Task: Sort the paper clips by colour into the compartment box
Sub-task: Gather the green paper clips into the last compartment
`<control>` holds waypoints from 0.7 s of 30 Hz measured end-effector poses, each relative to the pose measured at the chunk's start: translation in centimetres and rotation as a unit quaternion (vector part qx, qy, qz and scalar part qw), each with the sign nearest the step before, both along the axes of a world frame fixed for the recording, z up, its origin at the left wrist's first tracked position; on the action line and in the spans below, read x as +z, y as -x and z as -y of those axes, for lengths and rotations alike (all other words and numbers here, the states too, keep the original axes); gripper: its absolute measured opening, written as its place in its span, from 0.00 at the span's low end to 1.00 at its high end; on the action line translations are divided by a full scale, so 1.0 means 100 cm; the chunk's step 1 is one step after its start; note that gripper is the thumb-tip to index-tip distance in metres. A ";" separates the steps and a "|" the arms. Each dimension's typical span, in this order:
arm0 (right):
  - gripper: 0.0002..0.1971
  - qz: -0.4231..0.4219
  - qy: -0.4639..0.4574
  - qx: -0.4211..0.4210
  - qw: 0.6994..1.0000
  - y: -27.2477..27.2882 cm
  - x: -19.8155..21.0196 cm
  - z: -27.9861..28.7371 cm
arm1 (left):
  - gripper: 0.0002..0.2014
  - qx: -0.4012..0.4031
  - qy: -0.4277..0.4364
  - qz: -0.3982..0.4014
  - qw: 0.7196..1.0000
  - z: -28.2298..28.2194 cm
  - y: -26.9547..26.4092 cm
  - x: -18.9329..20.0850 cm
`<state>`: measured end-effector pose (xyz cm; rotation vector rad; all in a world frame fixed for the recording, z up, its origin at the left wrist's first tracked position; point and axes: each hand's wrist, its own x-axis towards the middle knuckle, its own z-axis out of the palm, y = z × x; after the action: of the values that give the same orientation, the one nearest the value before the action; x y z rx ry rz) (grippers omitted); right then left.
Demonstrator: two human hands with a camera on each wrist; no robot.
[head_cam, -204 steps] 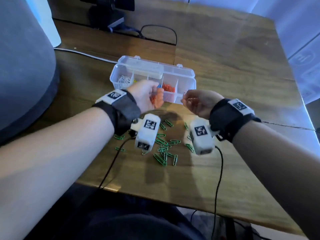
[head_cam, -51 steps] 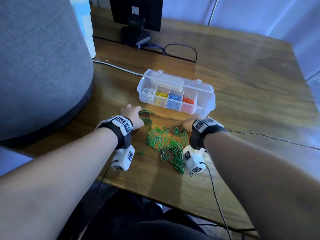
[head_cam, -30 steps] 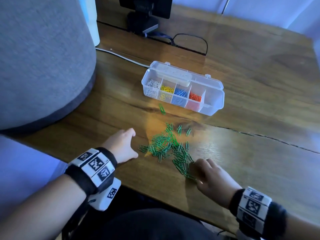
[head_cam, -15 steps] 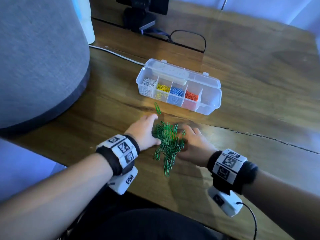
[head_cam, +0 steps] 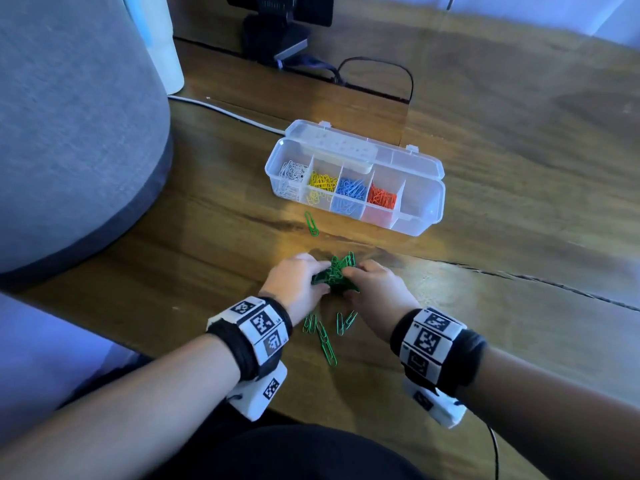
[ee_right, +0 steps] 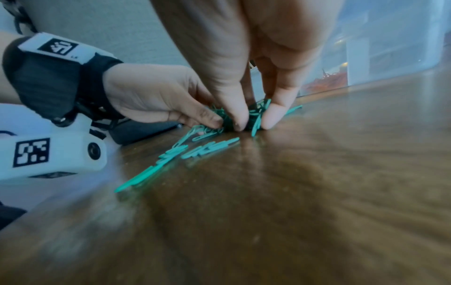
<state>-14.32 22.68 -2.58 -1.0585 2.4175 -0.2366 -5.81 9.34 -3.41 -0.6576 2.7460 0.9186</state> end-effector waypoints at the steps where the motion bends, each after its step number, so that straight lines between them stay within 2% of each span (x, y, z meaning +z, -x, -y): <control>1: 0.17 0.008 0.009 -0.009 1.000 0.002 0.000 -0.001 | 0.21 0.007 -0.006 -0.007 1.000 -0.001 0.001 0.000; 5: 0.13 0.047 0.106 -0.086 0.990 0.017 -0.001 -0.005 | 0.16 0.053 -0.063 -0.015 0.996 0.002 0.012 0.001; 7: 0.09 0.114 0.149 -0.157 0.970 0.029 -0.003 -0.009 | 0.15 0.059 -0.079 -0.013 0.995 0.004 0.018 0.005; 8: 0.08 0.179 0.174 -0.210 0.945 0.033 -0.002 -0.012 | 0.14 0.061 -0.089 -0.017 0.994 0.005 0.021 0.007; 9: 0.06 0.251 0.204 -0.267 0.908 0.037 0.000 -0.014 | 0.13 0.067 -0.104 -0.023 0.992 0.006 0.024 0.009; 11: 0.03 0.371 0.254 -0.357 0.819 0.044 0.010 -0.019 | 0.10 0.084 -0.147 -0.046 0.985 0.005 0.031 0.018; 13: 0.06 0.430 0.294 -0.392 0.759 0.055 0.027 -0.025 | 0.09 0.094 -0.192 -0.070 0.974 0.002 0.043 0.029; 15: 0.08 0.445 0.333 -0.405 0.726 0.072 0.048 -0.030 | 0.10 0.084 -0.230 -0.093 0.965 -0.001 0.062 0.044; 17: 0.03 0.423 0.351 -0.415 0.725 0.094 0.067 -0.033 | 0.11 0.075 -0.262 -0.118 0.955 -0.005 0.086 0.061; 21: 0.11 0.322 0.338 -0.417 0.780 0.131 0.087 -0.028 | 0.10 0.093 -0.311 -0.120 0.938 -0.010 0.138 0.078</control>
<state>-27.46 25.45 6.13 0.0322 1.9667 -1.5682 -19.60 10.36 4.42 -0.7145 2.3688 1.9041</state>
